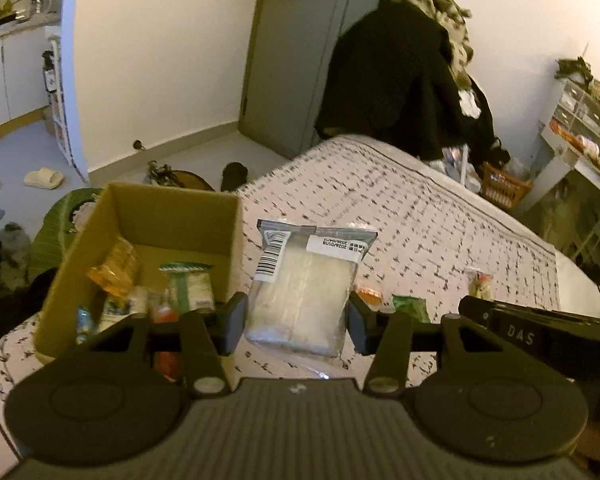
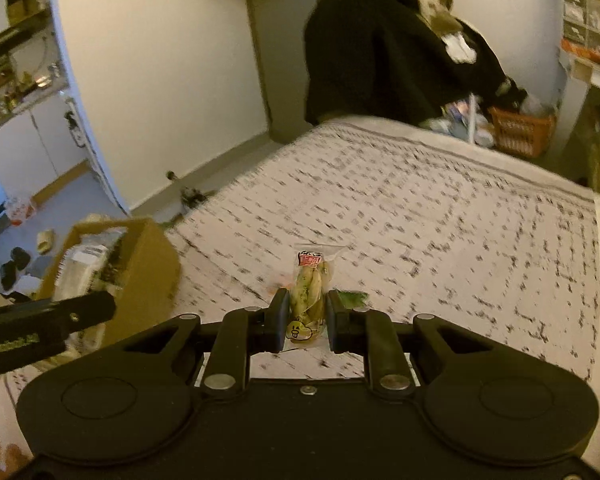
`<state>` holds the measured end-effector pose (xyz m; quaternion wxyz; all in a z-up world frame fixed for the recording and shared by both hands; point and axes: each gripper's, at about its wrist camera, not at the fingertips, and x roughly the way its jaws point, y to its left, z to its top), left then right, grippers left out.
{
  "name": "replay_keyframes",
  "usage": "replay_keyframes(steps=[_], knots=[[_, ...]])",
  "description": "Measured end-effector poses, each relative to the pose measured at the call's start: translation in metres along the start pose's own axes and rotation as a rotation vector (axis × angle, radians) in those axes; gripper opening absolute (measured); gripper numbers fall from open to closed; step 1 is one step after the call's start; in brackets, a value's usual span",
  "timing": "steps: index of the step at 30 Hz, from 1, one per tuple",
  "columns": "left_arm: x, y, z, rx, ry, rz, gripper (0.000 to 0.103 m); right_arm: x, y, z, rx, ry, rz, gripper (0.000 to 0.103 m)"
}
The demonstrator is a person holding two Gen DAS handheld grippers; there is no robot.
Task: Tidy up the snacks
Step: 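Carry both snacks over the box and open both grippers to drop them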
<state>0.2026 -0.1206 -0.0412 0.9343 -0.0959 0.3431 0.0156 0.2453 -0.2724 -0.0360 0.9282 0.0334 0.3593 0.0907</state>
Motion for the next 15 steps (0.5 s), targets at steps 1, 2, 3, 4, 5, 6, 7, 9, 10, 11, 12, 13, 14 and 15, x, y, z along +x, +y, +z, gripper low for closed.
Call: replay_keyframes(steps=[1,2,3,4,5,6,7,9,10,11,12,13,14,15], knots=[[-0.003,0.003,0.001,-0.009,-0.006,0.004,0.051,-0.005,0.005,0.001,-0.010,-0.014,0.010,0.019],[-0.006,0.006,0.001,-0.019,-0.011,0.007,0.051,-0.009,0.012,0.002,-0.023,-0.028,0.020,0.019],[-0.009,0.010,0.001,-0.029,-0.014,0.009,0.051,-0.013,0.017,0.003,-0.034,-0.040,0.029,0.019],[-0.011,0.012,0.002,-0.036,-0.018,0.014,0.051,-0.016,0.021,0.003,-0.043,-0.049,0.038,0.019],[-0.013,0.016,0.003,-0.041,-0.023,0.021,0.051,-0.019,0.027,0.004,-0.054,-0.059,0.050,0.019],[-0.016,0.019,0.003,-0.046,-0.027,0.026,0.051,-0.021,0.031,0.005,-0.062,-0.064,0.058,0.019],[-0.018,0.022,0.004,-0.051,-0.031,0.031,0.051,-0.022,0.035,0.005,-0.071,-0.069,0.065,0.019],[-0.021,0.030,0.005,-0.064,-0.037,0.042,0.051,-0.025,0.042,0.006,-0.076,-0.077,0.077,0.019],[-0.022,0.034,0.006,-0.071,-0.039,0.048,0.051,-0.025,0.044,0.006,-0.073,-0.078,0.082,0.019],[-0.023,0.038,0.007,-0.082,-0.038,0.053,0.051,-0.024,0.046,0.005,-0.071,-0.075,0.089,0.019],[-0.023,0.041,0.008,-0.094,-0.037,0.059,0.051,-0.025,0.049,0.003,-0.071,-0.073,0.095,0.019],[-0.024,0.045,0.008,-0.104,-0.037,0.065,0.051,-0.024,0.052,0.003,-0.075,-0.072,0.097,0.019],[-0.024,0.048,0.009,-0.111,-0.040,0.073,0.051,-0.024,0.055,0.002,-0.082,-0.075,0.098,0.019],[-0.025,0.050,0.009,-0.116,-0.043,0.077,0.051,-0.024,0.057,0.002,-0.091,-0.079,0.100,0.019]])
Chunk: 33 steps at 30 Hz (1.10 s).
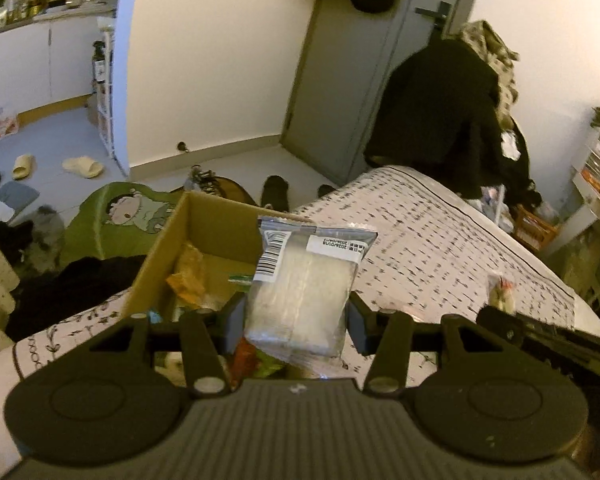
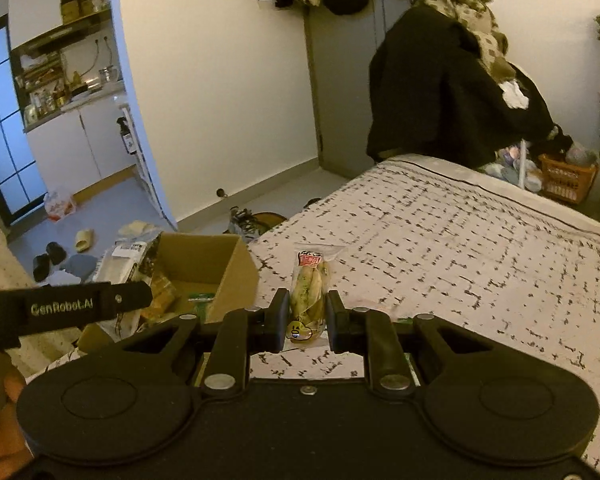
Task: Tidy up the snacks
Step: 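Carry both snacks over the box and open both grippers to drop them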
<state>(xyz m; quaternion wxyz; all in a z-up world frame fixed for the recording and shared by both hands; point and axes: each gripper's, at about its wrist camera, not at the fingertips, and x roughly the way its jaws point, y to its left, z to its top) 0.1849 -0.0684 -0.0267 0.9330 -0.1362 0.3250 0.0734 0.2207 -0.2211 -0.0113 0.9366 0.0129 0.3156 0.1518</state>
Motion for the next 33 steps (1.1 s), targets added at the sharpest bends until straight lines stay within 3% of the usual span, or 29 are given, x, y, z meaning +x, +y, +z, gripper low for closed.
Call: replay_keyframes(steps=[14,17,21,33], knots=[[0.016,0.048,0.000,-0.110,0.016,0.055,0.051,0.010,0.028,0.001,-0.031,-0.028,0.016,0.019],[0.024,0.056,-0.003,-0.129,0.029,0.060,0.051,0.018,0.032,0.004,0.032,-0.004,0.072,0.019],[0.032,0.067,-0.005,-0.153,0.037,0.055,0.051,0.027,0.045,0.007,0.017,0.003,0.102,0.019],[0.058,0.088,-0.012,-0.240,0.080,0.027,0.051,0.057,0.056,0.003,0.057,0.065,0.140,0.019]])
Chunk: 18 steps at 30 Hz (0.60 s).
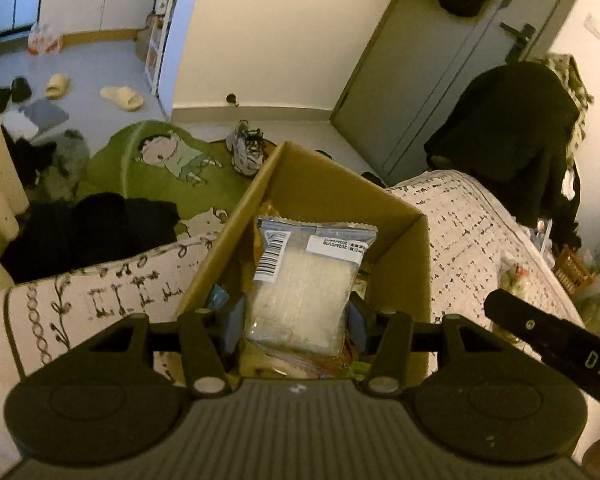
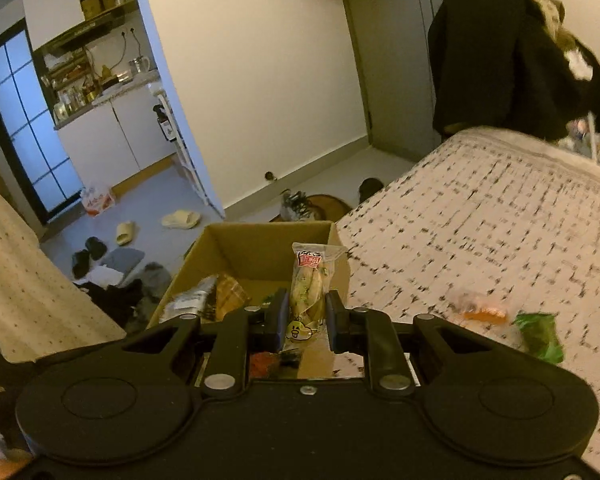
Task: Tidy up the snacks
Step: 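Carry both snacks over the box and open both grippers to drop them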
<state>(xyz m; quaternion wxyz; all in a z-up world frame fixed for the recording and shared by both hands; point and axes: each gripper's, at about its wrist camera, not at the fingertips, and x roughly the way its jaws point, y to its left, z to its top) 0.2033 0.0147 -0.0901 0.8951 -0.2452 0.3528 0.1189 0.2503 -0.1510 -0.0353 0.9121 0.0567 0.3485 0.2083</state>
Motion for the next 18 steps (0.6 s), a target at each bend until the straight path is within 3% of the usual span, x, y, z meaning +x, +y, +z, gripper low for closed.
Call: replay_keyframes(steps=[5,9,18], knots=[[-0.001,0.005,0.000,-0.049,-0.025,-0.018,0.054,0.003,-0.002,0.001,0.008,0.006,0.002,0.019],[-0.011,0.004,0.004,-0.053,-0.047,-0.054,0.065,0.004,-0.001,0.002,0.012,0.008,0.005,0.019],[-0.036,0.019,0.014,-0.121,-0.080,-0.041,0.068,0.011,0.006,0.001,0.032,0.011,0.061,0.019]])
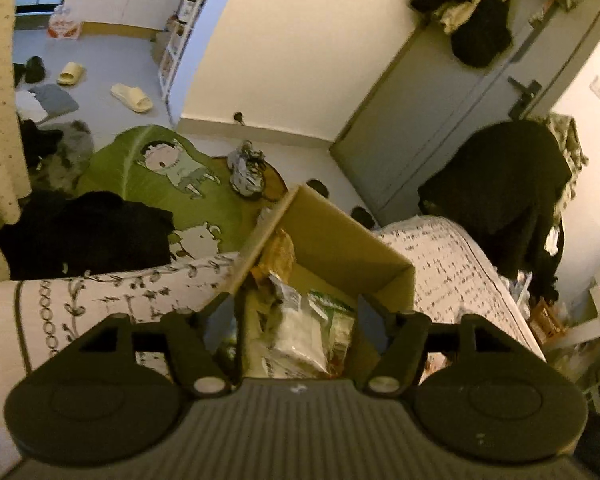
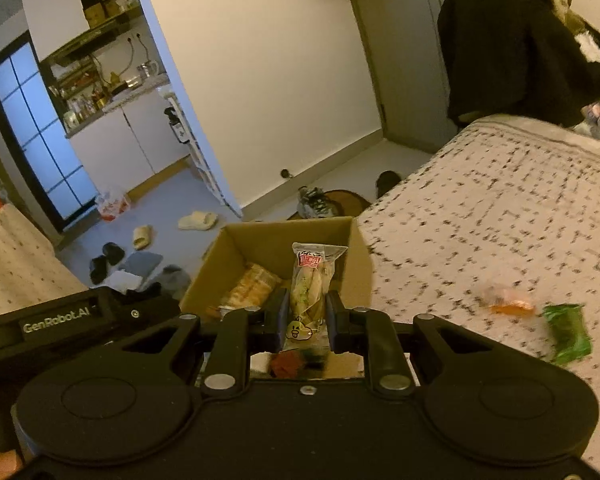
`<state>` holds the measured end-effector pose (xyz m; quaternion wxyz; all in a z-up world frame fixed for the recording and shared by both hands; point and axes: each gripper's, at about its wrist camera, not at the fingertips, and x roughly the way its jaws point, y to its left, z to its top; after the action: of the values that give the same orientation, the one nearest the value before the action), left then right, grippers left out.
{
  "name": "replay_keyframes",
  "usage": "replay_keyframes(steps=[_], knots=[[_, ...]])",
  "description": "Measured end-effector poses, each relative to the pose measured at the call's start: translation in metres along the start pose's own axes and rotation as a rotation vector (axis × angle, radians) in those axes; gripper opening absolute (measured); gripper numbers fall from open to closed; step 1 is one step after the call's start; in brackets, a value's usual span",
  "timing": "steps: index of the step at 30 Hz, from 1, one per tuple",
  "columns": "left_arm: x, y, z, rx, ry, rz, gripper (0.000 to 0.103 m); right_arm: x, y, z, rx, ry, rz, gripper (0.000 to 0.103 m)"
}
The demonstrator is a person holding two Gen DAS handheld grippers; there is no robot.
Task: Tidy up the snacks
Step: 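Carry both snacks over the box and open both grippers to drop them, then move both grippers back toward the orange packet and green wrapper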
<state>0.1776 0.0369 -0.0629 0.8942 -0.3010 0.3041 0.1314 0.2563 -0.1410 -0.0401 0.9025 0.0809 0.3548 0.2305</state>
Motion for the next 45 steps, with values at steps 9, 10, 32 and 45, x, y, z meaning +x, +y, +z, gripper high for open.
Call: replay_keyframes(steps=[9,10,32,45], knots=[[-0.014,0.006,0.005,-0.004,0.007,0.053,0.074,0.011,0.008,-0.006,-0.008,-0.023,0.007,0.037],[-0.015,0.006,0.005,-0.002,0.008,0.059,0.077,0.009,0.007,-0.006,-0.014,-0.025,0.005,0.041],[-0.039,-0.046,-0.016,0.095,0.057,0.044,0.103,-0.079,-0.043,0.012,-0.059,-0.015,-0.072,0.096],[-0.049,-0.079,-0.032,0.154,0.073,-0.019,0.103,-0.105,-0.091,-0.001,-0.092,0.012,-0.196,0.103]])
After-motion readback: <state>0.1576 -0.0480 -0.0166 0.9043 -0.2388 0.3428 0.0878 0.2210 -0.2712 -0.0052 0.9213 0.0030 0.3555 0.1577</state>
